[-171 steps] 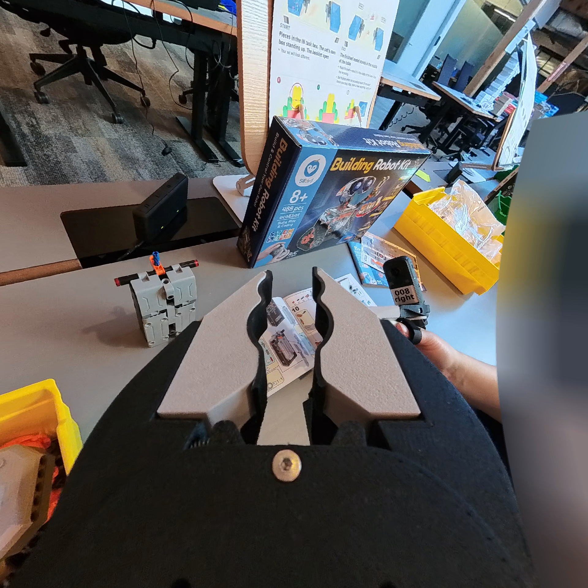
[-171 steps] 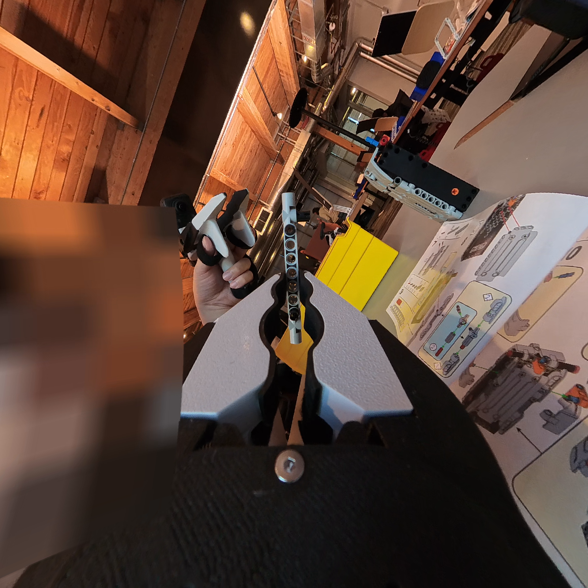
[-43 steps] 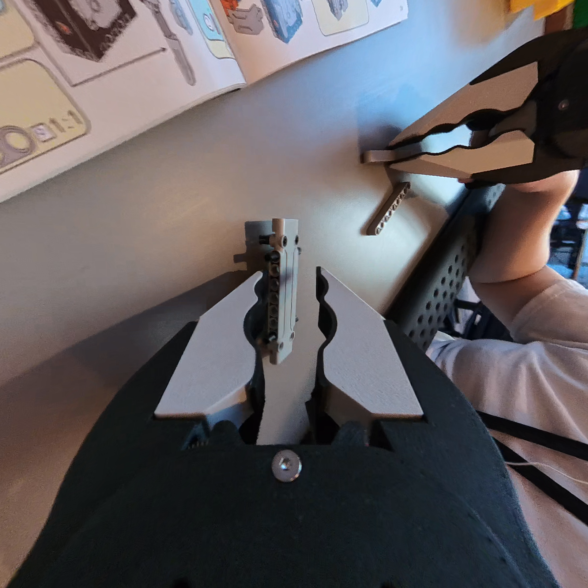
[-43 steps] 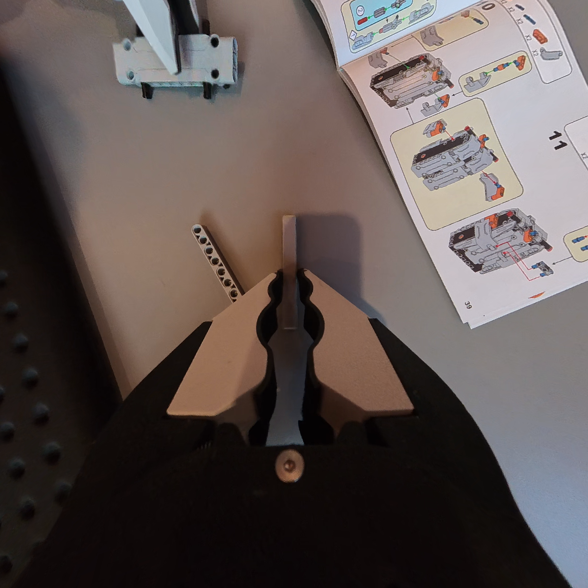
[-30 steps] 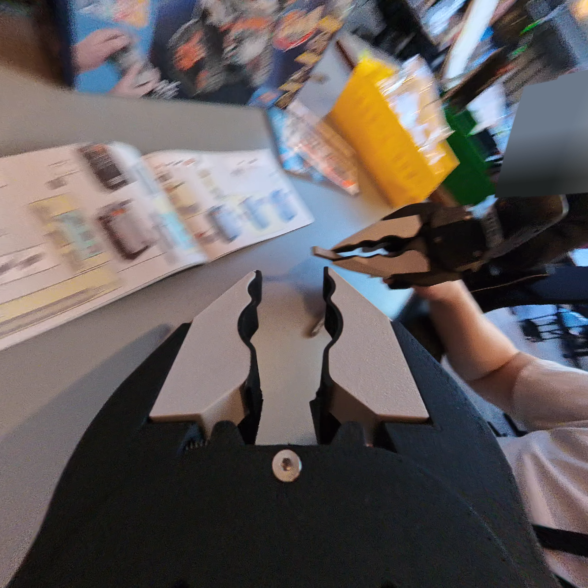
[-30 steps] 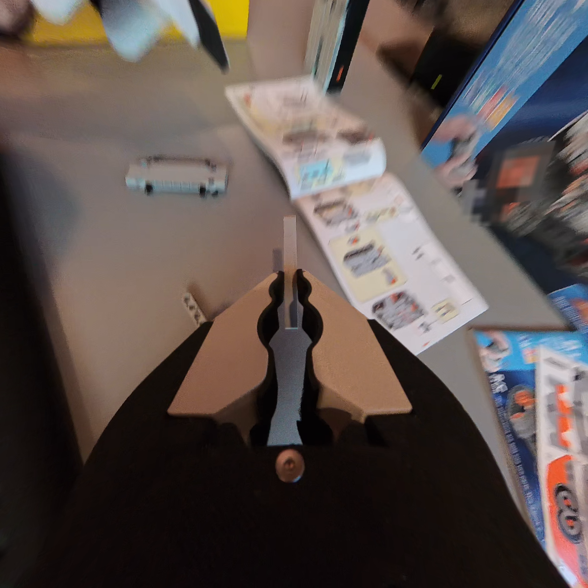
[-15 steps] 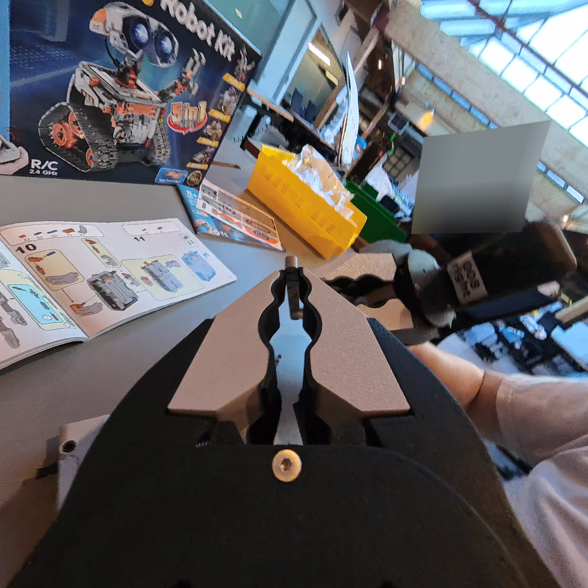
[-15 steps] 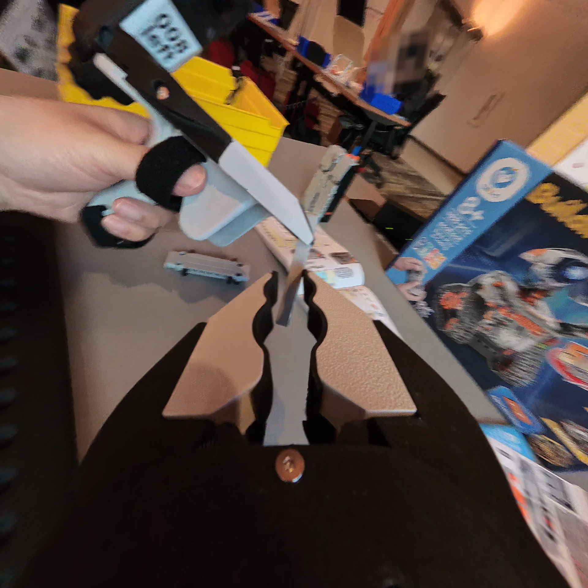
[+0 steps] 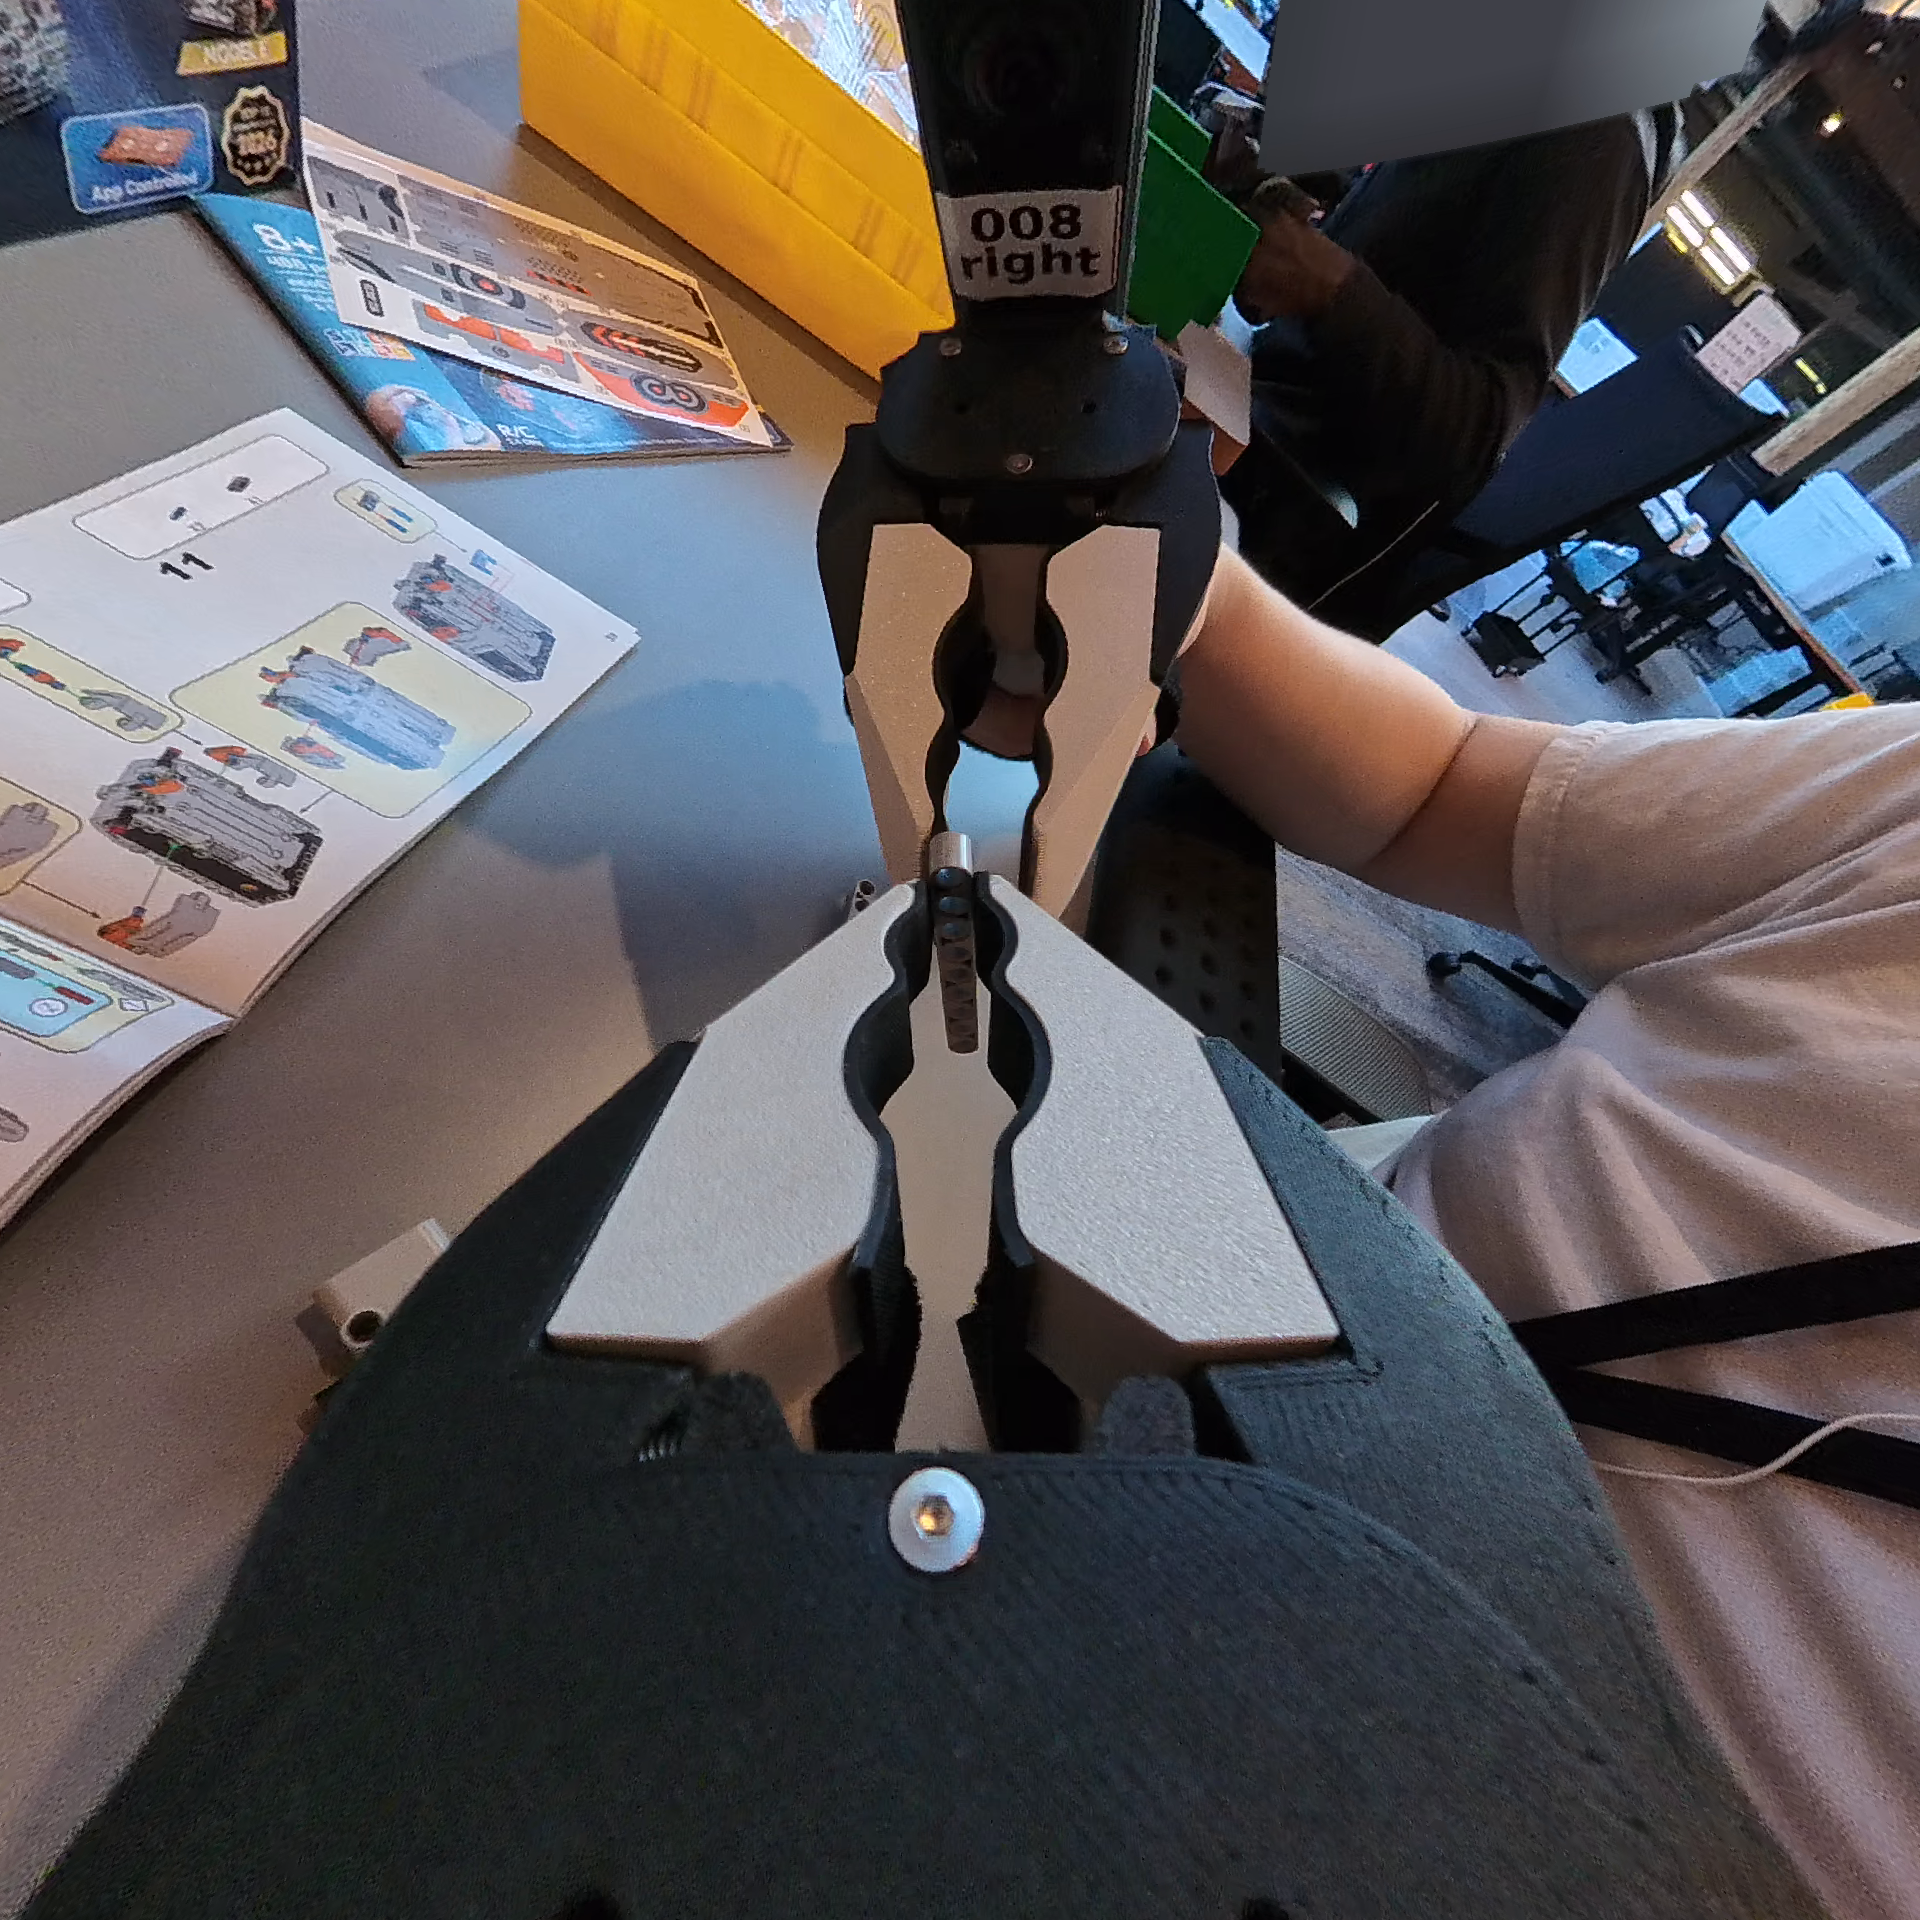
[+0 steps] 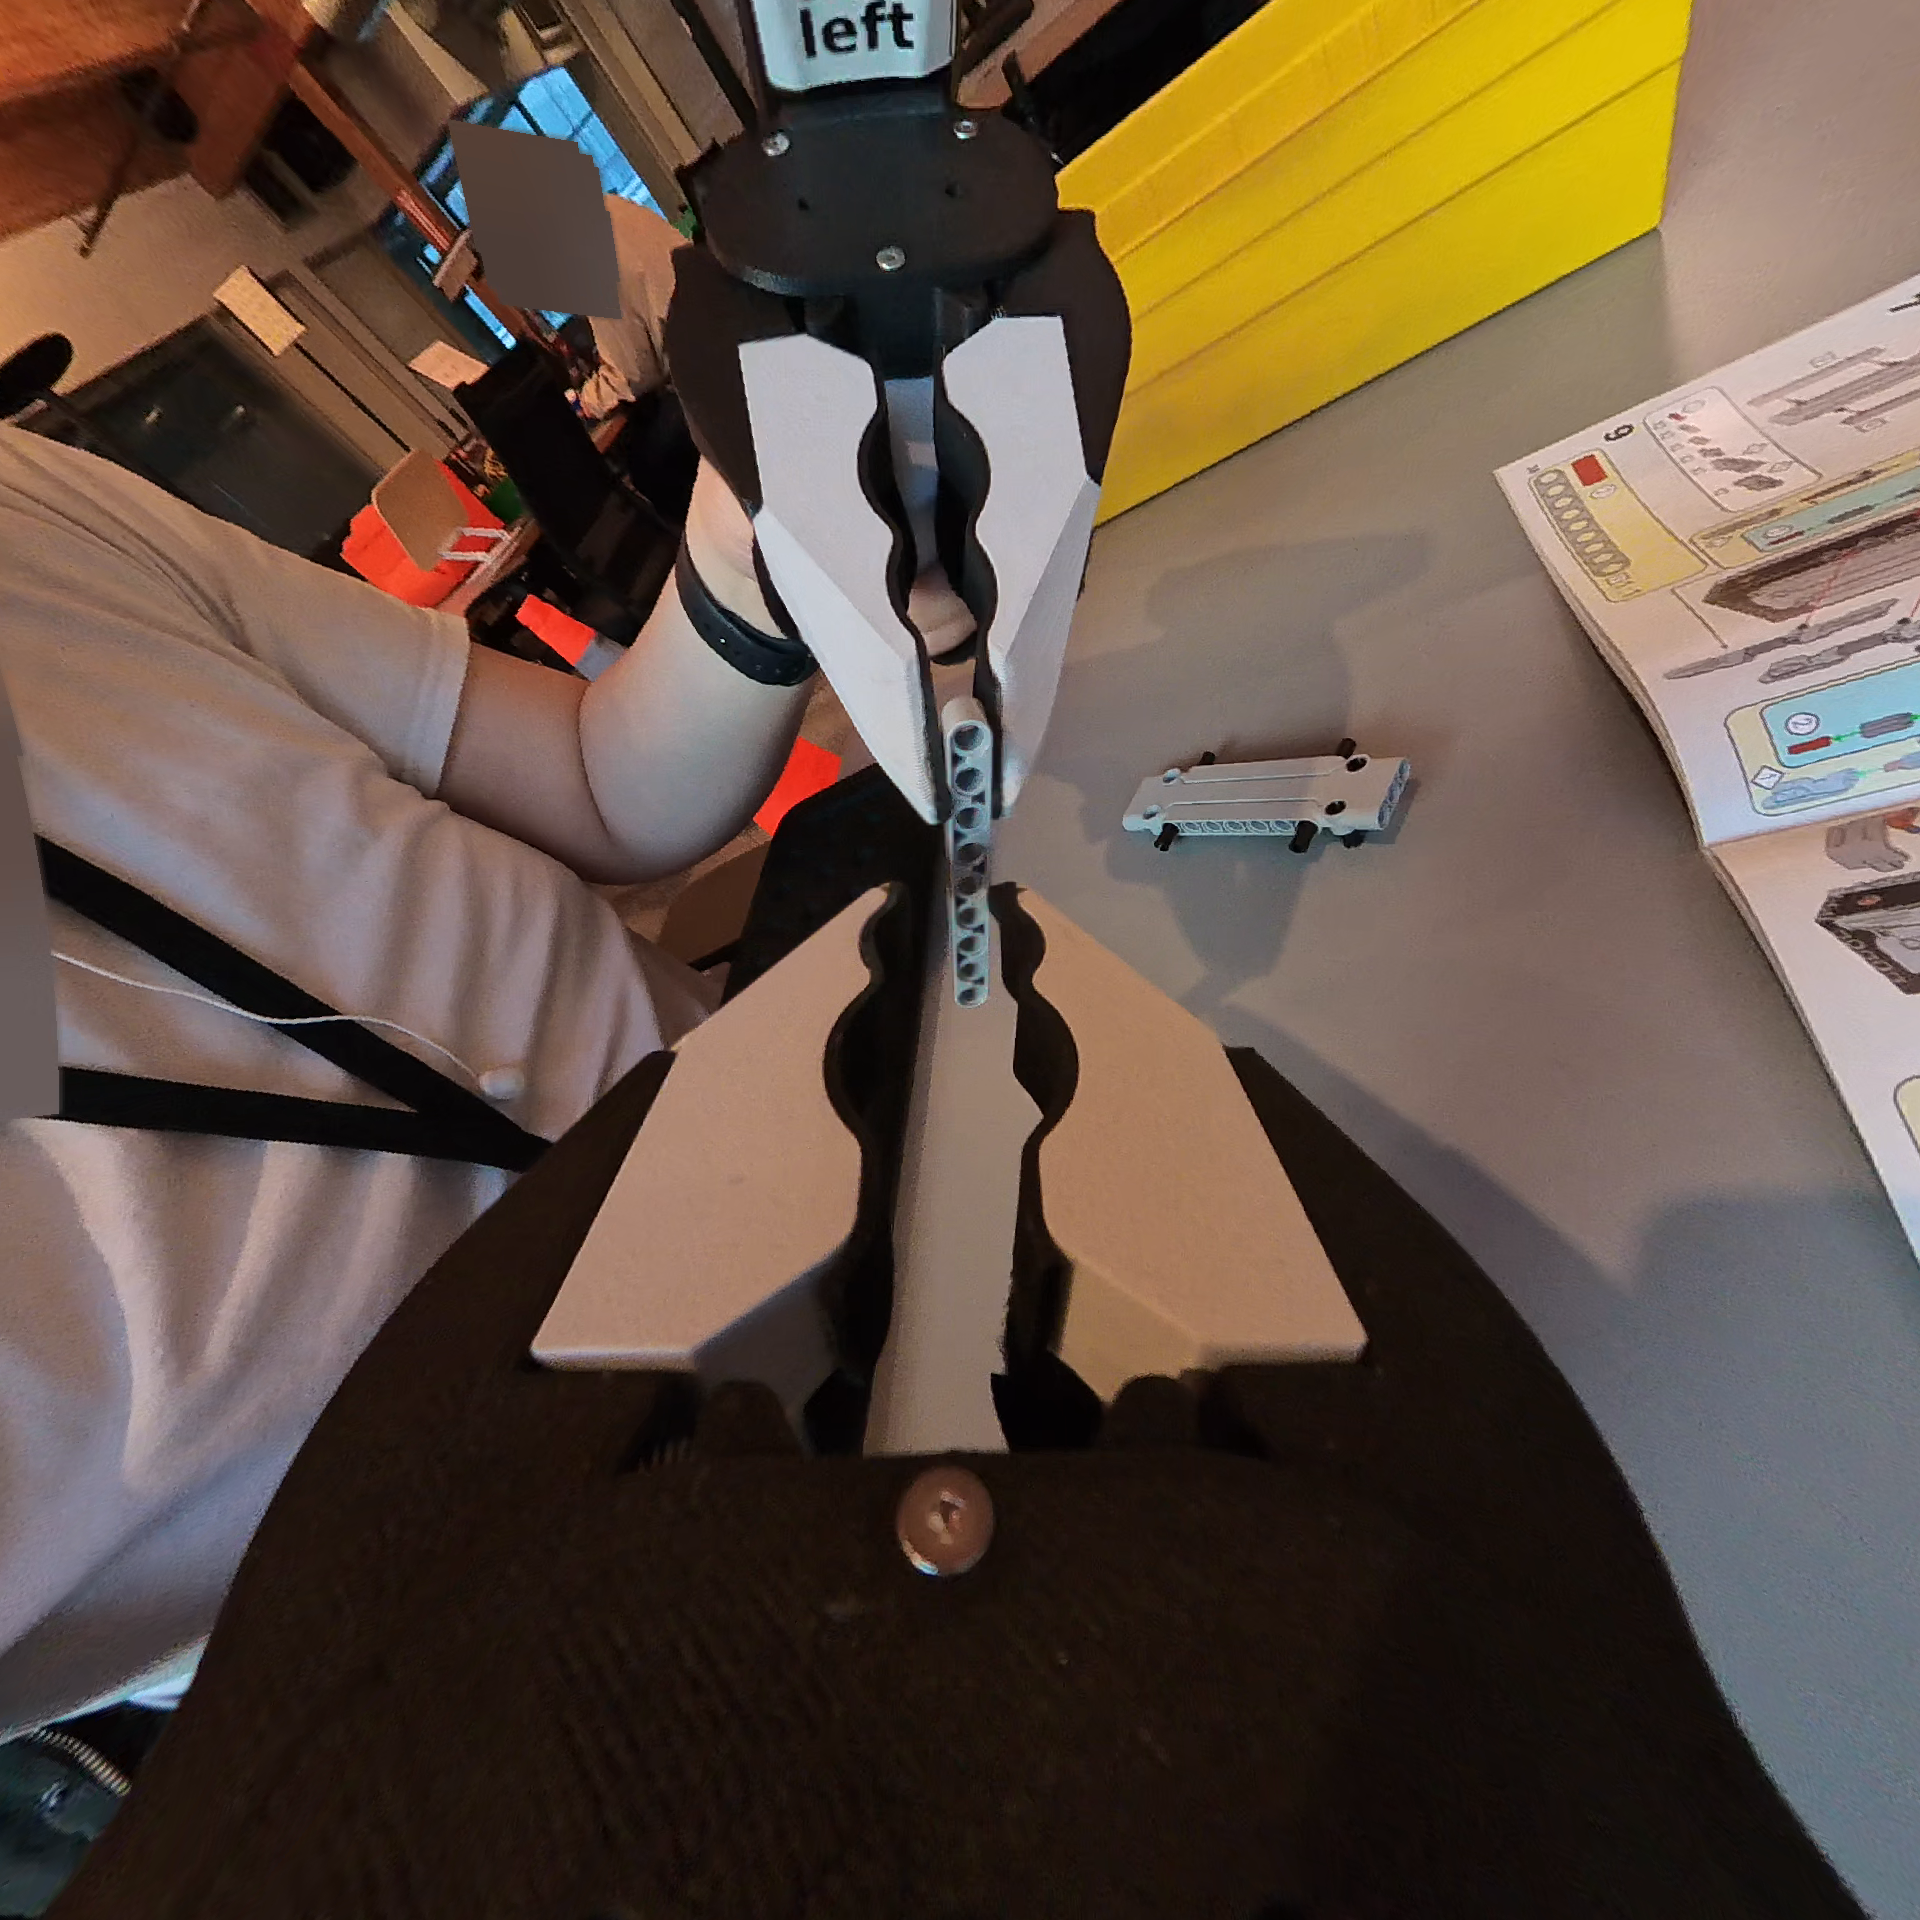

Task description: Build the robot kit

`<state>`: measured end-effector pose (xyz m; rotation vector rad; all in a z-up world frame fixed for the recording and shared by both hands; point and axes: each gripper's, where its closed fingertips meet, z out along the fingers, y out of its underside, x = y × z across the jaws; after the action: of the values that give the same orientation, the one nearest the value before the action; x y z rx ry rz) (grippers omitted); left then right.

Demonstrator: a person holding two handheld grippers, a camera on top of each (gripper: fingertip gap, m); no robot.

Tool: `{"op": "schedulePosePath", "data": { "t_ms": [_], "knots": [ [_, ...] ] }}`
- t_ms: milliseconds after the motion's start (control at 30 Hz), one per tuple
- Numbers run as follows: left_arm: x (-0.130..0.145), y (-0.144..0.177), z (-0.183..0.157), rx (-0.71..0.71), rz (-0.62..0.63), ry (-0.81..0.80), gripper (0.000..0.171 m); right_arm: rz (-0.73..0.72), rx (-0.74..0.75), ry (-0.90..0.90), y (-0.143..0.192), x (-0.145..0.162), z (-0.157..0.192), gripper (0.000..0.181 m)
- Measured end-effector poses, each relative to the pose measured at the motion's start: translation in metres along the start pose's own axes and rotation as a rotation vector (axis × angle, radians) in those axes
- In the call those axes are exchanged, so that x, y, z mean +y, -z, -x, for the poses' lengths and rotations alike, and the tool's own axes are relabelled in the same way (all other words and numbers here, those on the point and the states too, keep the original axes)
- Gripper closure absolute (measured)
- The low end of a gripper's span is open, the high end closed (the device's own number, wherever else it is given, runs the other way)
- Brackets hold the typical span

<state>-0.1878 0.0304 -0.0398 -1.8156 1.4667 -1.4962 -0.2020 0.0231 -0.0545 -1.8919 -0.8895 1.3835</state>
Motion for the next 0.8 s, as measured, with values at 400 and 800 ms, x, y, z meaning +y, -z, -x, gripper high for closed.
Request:
{"op": "schedulePosePath", "data": {
  "t_ms": [400, 800],
  "knots": [
    [0.004, -0.009, -0.005, 0.037, 0.038, -0.005, 0.167, -0.019, -0.038, -0.006, 0.001, 0.004, 0.001, 0.175],
    [0.011, -0.013, -0.009, 0.065, 0.087, -0.025, 0.166, 0.042, -0.054, 0.033, -0.003, 0.015, 0.005, 0.175]
  ]
}}
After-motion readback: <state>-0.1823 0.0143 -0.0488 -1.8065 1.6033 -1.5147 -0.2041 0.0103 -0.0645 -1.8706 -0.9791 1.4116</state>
